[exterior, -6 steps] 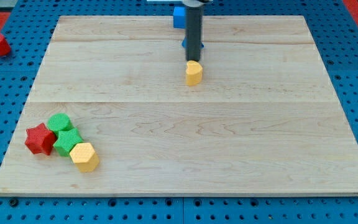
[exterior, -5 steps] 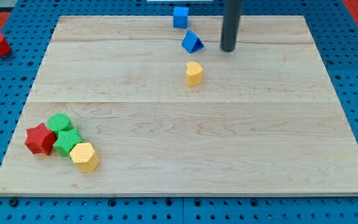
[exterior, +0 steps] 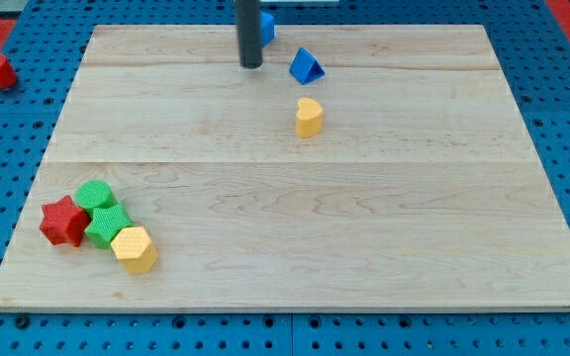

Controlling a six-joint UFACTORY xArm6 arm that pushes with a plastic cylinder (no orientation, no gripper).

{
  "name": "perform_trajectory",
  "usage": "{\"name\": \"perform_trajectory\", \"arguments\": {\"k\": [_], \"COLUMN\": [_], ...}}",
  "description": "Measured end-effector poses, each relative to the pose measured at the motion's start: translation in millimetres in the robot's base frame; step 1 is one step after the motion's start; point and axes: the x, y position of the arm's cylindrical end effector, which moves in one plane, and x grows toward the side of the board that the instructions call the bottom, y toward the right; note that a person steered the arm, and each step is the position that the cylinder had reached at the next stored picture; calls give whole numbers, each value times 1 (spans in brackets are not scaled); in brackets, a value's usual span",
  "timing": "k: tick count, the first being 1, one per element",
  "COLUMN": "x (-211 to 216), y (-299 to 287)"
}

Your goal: Move blue cube to the top left of the board

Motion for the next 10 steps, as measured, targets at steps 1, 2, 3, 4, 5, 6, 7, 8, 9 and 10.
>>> {"name": "perform_trajectory", "arguments": {"k": [1,2,3,4,5,6,7,8,9,10], "x": [-31,-40,-67,-90,-90,-90,-88,-71,-47,-64], "y": [27,67,80,35,36,39,23,-78,-114,-50]}}
